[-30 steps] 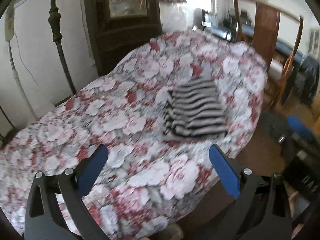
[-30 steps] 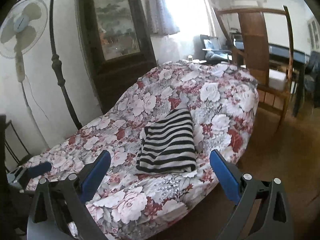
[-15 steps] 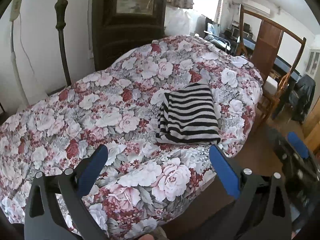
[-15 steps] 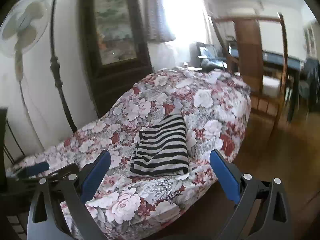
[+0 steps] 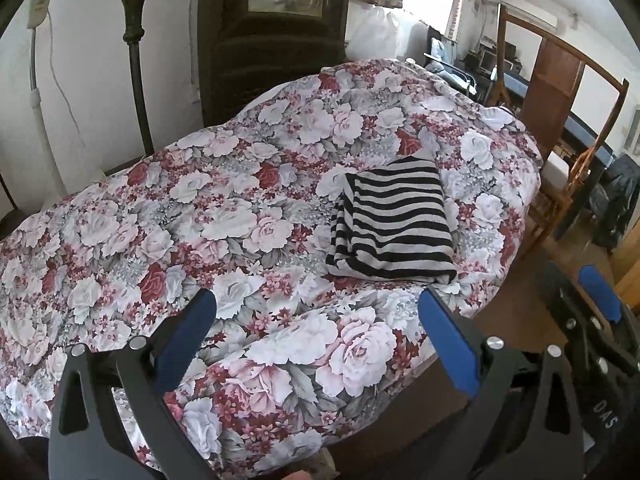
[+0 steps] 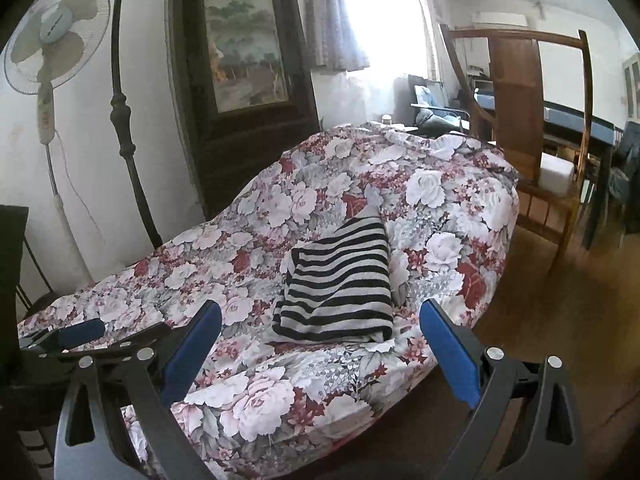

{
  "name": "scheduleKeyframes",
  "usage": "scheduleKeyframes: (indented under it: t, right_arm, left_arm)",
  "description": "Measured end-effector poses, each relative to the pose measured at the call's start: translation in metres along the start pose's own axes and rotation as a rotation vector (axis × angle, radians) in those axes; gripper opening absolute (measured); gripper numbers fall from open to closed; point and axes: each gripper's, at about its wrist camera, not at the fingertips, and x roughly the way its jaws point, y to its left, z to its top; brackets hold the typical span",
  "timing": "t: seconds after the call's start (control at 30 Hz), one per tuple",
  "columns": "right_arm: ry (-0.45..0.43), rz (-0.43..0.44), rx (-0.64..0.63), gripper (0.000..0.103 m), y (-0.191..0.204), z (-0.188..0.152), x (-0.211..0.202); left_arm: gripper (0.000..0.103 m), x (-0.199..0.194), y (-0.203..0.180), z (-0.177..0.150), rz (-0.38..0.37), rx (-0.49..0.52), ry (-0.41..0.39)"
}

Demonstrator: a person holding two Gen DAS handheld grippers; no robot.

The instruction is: Fold small clothes

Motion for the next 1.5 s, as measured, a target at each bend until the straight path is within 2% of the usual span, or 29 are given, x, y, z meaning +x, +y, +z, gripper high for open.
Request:
scheduleKeyframes:
  t: [0.2, 0.37, 0.5, 0.57, 0.7, 0.97, 1.1, 1.5]
  right_arm:
    - [0.018, 0.008, 0.036, 0.1, -0.008, 0.001, 0.005]
    - [0.015, 0.001, 0.038, 0.1, -0.008, -0.001, 0.004]
    - [-0.022, 0.003, 0.11, 0.1, -0.024, -0.001, -0.003]
    - [-0.011, 0.013, 0.139, 0.1, -0.031, 0.0, 0.002]
    - [0.007, 0.005, 0.107, 0.1, -0.028, 0.0, 0.008]
    - [0.013, -0.001, -0.041, 0.1, 0.004, -0.003, 0.004]
    - [0.019, 0.003, -0.027, 0.1, 0.004, -0.003, 0.006]
    - [0.021, 0.008, -0.002, 0.1, 0.001, -0.003, 0.004]
  left_arm:
    - [0.099, 0.001, -0.016, -0.005, 0.019, 0.08, 0.005]
    - [0.099, -0.003, -0.03, -0.01, 0.08, 0.145, -0.022]
    - [0.099, -0.003, -0.019, -0.006, 0.06, 0.101, -0.015]
    - [0.099, -0.002, -0.009, -0.003, 0.051, 0.06, -0.008]
    - [0.099, -0.001, 0.0, 0.002, 0.065, 0.027, -0.007]
    - [0.099, -0.001, -0.003, 0.001, 0.082, 0.053, -0.01]
    - [0.099, -0.003, -0.004, 0.002, 0.051, 0.048, -0.008]
    - [0.099, -0.004, -0.007, 0.001, 0.053, 0.059, -0.007]
